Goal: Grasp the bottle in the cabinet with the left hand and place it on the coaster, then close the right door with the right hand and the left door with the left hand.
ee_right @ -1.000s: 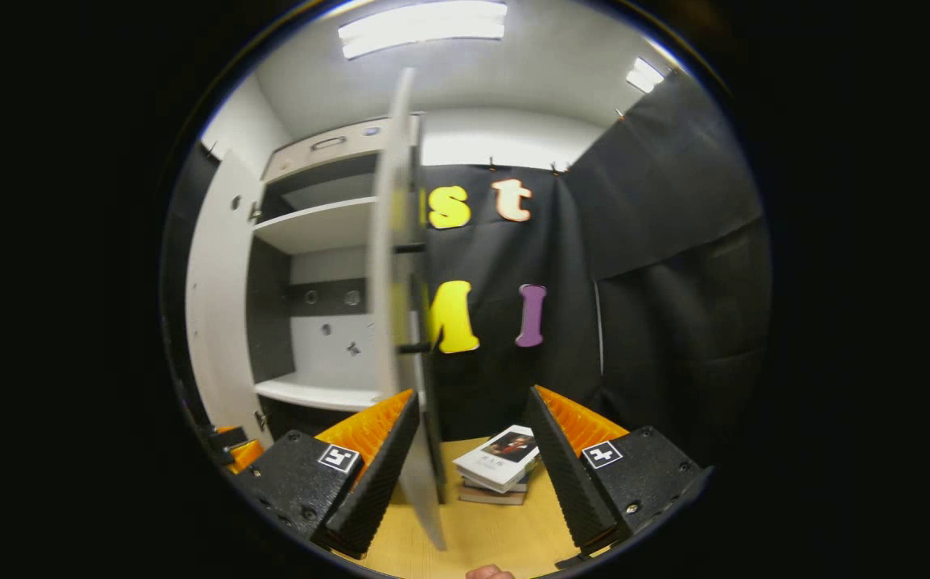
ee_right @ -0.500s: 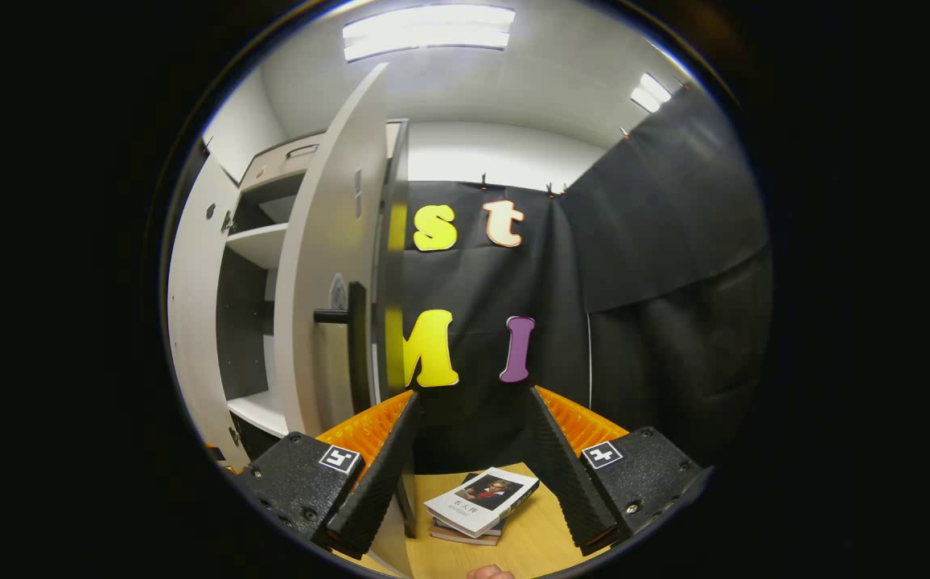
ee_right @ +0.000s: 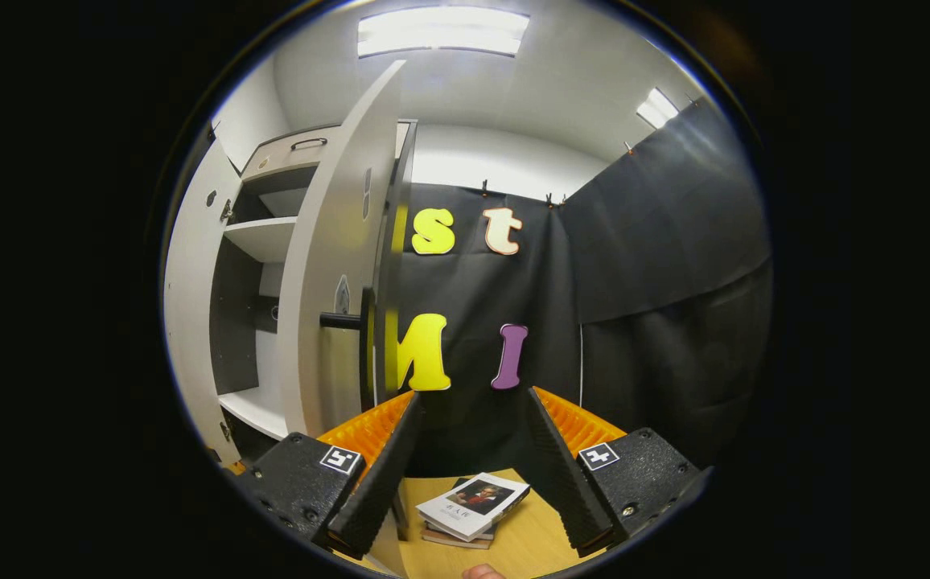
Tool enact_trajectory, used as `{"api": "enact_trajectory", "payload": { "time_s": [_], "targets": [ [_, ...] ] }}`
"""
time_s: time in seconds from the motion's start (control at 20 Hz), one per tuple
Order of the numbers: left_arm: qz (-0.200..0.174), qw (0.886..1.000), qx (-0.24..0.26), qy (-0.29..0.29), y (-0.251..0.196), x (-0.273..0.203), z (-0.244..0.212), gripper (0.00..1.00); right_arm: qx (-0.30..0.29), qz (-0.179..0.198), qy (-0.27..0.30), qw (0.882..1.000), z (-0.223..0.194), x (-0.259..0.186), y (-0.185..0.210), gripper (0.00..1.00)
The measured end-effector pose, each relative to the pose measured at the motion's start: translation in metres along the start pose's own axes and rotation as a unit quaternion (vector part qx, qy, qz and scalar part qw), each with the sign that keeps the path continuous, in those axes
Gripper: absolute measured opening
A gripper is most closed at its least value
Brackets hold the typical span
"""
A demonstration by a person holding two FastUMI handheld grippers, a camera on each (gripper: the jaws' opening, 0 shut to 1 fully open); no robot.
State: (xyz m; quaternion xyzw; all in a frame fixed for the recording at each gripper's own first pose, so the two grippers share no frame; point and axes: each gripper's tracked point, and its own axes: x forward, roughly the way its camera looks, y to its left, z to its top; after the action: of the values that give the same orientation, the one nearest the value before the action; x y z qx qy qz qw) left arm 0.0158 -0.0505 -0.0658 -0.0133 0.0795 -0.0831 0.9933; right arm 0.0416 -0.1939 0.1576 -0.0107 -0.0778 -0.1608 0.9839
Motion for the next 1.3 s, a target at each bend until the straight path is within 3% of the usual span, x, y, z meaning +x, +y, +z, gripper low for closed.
{"api": "enact_trajectory", "payload": {
  "time_s": [0.05,0.1,0.2,0.45,0.75,1.0,1.3],
  "targets": [
    [0.000,1.000,-0.001,0.000,-0.002,0.003,0.000,0.90,0.001,0.000,0.001,1.000,0.000,-0.002,0.003,0.81],
    [-0.001,1.000,-0.003,-0.001,-0.004,0.003,0.001,0.95,0.003,0.003,0.000,1.000,-0.001,-0.004,0.008,0.81],
    [-0.003,1.000,-0.006,0.000,-0.005,0.001,0.001,0.95,0.006,0.023,-0.001,1.000,-0.001,-0.009,0.024,0.81],
    [0.012,1.000,0.000,-0.002,0.006,-0.011,0.003,0.95,0.013,0.118,0.008,0.993,-0.003,-0.012,0.098,0.81],
    [0.050,0.999,0.012,0.007,0.030,-0.029,0.002,0.95,0.049,0.210,-0.001,0.976,-0.012,-0.002,0.172,0.81],
    [0.070,0.998,0.012,0.001,0.039,-0.039,0.007,0.95,0.039,0.214,-0.007,0.976,-0.010,-0.001,0.175,0.81],
    [0.056,0.998,0.000,-0.007,0.029,-0.034,0.013,0.95,0.011,0.190,0.002,0.982,-0.032,-0.025,0.142,0.81]
  ]
}}
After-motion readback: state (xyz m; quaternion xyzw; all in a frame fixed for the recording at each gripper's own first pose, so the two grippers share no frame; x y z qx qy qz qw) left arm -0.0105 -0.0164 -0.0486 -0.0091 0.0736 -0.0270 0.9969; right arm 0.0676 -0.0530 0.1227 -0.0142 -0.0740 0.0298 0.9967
